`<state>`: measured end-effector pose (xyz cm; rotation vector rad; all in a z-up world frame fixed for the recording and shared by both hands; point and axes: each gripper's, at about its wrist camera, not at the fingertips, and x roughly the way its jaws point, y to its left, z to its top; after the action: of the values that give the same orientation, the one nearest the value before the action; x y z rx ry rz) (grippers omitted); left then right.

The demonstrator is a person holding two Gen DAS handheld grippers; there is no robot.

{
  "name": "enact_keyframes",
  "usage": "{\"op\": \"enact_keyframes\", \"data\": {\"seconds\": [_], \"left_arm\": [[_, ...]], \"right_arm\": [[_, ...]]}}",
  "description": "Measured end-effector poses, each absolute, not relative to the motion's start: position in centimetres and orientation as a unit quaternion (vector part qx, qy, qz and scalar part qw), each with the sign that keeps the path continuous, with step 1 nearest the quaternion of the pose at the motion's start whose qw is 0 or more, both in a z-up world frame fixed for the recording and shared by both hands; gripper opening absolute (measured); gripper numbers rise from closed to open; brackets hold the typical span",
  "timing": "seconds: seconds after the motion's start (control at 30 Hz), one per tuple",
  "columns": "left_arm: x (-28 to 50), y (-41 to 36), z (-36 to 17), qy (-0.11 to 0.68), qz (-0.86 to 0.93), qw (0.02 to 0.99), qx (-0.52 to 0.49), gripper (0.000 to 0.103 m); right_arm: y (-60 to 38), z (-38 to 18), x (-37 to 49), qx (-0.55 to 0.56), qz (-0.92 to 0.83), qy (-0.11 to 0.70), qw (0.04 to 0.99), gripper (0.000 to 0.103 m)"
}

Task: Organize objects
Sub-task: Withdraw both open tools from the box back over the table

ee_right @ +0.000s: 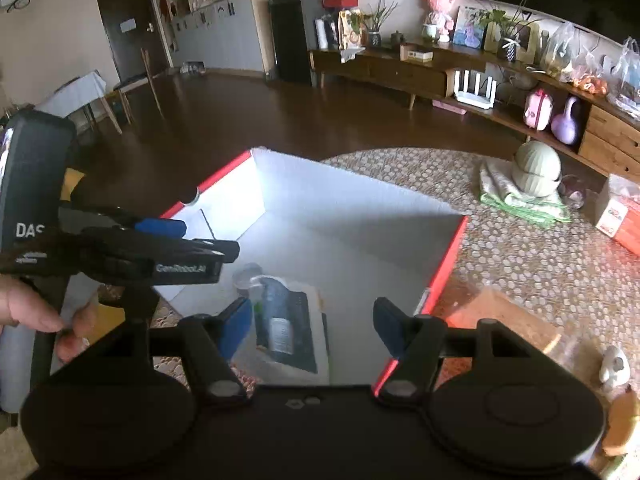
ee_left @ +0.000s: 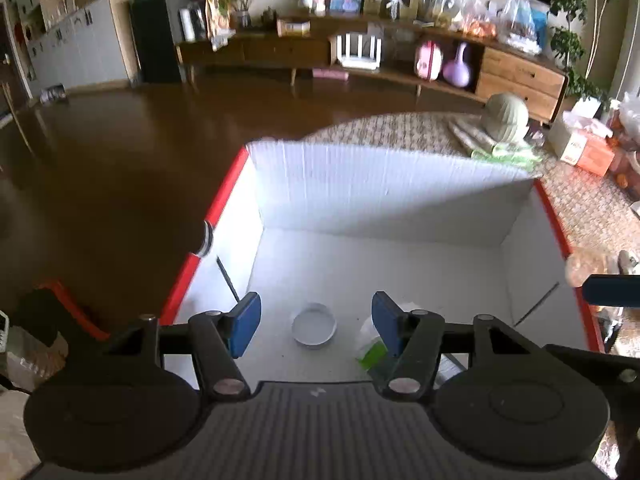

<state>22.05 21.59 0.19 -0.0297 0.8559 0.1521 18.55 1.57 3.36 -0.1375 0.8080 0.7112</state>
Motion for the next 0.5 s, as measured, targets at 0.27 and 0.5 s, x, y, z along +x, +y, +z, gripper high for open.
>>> {"op": "enact_keyframes", "data": {"seconds": [0.27, 0.5], "left_arm": [[18.5, 19.2, 3.5, 0.366, 0.061, 0.929, -0.014, 0.060], [14.6, 16.3, 5.2, 0.327, 0.044, 0.944, -0.001, 0.068]], "right_arm": [[-2.9, 5.5, 16.0, -0.036, 0.335, 0.363, 0.869, 0.069], [-7.2, 6.1, 13.3, -0.020, 0.328, 0.344, 0.880, 0.079]]}}
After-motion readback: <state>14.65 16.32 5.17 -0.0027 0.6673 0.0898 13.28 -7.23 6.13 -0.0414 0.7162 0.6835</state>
